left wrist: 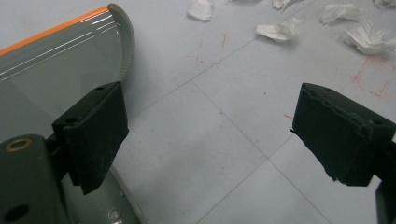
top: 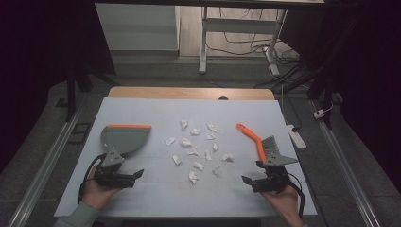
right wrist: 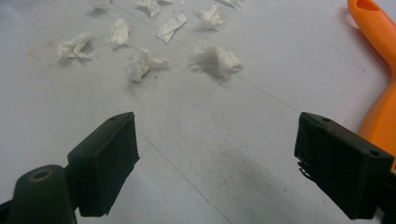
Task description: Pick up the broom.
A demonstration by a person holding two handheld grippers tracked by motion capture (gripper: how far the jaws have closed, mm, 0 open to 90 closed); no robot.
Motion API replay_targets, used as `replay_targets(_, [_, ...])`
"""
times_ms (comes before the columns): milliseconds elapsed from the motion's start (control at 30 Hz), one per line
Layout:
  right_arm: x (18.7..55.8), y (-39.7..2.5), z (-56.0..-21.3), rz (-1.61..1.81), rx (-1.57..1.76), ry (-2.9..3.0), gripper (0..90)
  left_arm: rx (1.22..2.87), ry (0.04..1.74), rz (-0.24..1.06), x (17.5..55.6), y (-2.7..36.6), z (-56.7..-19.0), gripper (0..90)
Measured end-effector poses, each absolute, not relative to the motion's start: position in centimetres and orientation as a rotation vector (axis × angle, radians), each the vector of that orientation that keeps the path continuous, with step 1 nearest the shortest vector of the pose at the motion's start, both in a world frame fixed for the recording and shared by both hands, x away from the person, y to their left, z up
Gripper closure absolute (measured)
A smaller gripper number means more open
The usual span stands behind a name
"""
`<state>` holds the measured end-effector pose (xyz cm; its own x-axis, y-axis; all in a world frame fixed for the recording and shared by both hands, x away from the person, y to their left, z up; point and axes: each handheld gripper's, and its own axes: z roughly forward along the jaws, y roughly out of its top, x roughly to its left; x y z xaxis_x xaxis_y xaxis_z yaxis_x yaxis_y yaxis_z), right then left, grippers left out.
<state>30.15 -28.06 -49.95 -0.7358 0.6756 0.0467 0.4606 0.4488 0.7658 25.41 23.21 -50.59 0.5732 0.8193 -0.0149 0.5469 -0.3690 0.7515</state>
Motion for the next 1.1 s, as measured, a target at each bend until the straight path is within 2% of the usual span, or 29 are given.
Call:
replay_targets(667, [30.0,-27.5,-49.9,1.114,0.96,2.466,14.0,2.065,1.092,0.475,25.5,23.3,-50.5,11.3])
replay_targets(833, [30.6,-27.2,-48.9,1.069,0.965,2.499,16.1,2.073,1.096,0.482,25.5,23.2,-50.4,11.3])
replay_targets(1100, [33.4,-27.0,-45.7,0.976,1.065,2.5,17.5,2.077,1.089,0.491,25.5,23.3,-50.3,11.4])
